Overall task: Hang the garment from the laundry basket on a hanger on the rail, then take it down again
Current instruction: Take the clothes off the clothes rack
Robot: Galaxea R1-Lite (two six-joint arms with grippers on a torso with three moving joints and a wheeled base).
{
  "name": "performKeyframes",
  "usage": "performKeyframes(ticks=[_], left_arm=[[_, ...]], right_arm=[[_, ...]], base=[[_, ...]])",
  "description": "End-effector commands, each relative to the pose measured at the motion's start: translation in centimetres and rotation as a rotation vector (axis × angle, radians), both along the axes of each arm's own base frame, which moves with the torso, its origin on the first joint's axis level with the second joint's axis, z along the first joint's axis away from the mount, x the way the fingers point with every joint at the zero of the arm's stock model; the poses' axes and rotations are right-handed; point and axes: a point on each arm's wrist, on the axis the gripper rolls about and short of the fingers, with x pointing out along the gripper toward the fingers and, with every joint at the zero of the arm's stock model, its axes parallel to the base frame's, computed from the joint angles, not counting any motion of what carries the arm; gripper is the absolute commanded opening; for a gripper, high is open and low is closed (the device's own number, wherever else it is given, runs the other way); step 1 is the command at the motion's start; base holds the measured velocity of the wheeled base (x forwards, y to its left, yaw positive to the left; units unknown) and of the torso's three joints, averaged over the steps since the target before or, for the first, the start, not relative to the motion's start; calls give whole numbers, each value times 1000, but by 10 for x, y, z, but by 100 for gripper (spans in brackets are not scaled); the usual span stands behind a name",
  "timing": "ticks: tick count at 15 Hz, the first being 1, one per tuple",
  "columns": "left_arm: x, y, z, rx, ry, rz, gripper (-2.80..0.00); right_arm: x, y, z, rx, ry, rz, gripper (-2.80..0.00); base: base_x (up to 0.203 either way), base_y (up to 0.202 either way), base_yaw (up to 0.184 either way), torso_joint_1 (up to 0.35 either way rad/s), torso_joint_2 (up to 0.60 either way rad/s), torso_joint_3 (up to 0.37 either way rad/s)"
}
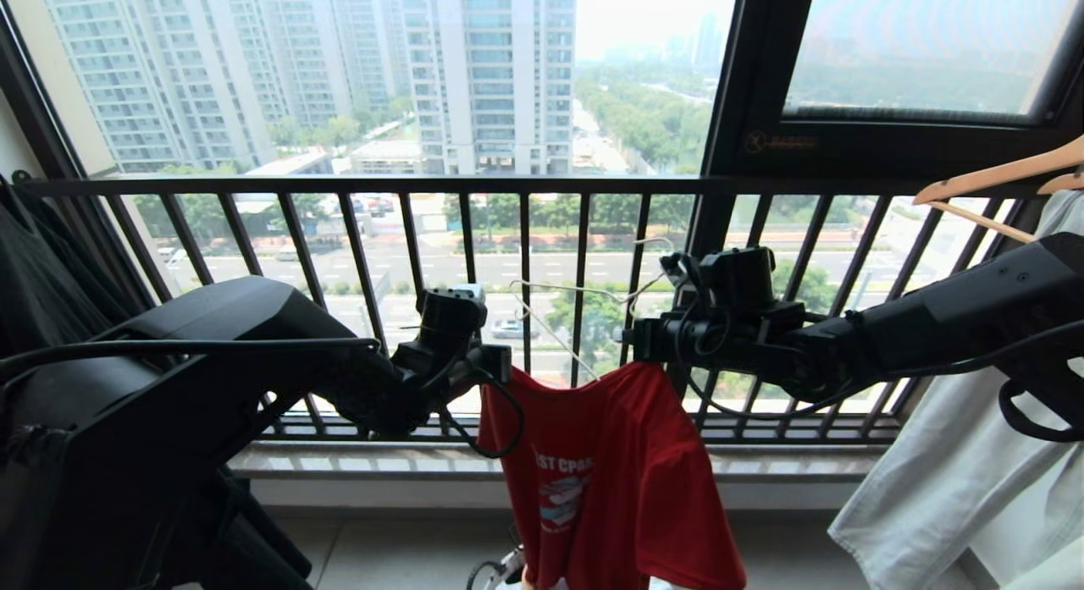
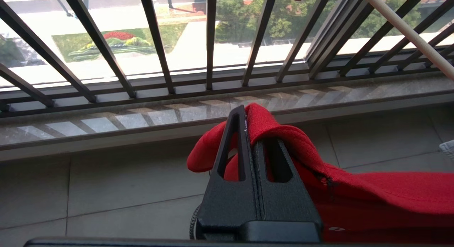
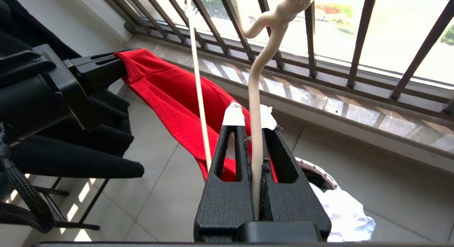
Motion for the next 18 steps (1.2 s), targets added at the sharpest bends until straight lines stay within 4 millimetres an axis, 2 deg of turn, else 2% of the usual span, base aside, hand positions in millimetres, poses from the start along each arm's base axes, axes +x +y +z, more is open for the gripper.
performKeyframes(ticks=[1,6,10,14,16,18], left_arm=[[0,-1,-3,3,5,-2,-280],[-12,-8,2,9,7,-30,-280],[-32,-8,42,-30,-61,-50,-280],[-69,-19,71,-55,-91,-125,-280],[-80,-14,91,-76,-130,-130,-280],[-88,-10,100,-79,-142,-133,-280]], right_arm=[[1,0,-3,1,5,1,-280],[3,1,3,71,-15,-32,-280],[4,5,13,154,-60,-100,-280],[-2,22,23,153,-145,-186,-280],[-1,21,26,125,-197,-218,-280],[-4,20,36,132,-226,-246,-280]], base=[[0,0,0,0,0,0],[0,0,0,0,0,0],[0,0,0,0,0,0],[0,0,0,0,0,0],[0,0,0,0,0,0],[0,0,0,0,0,0]])
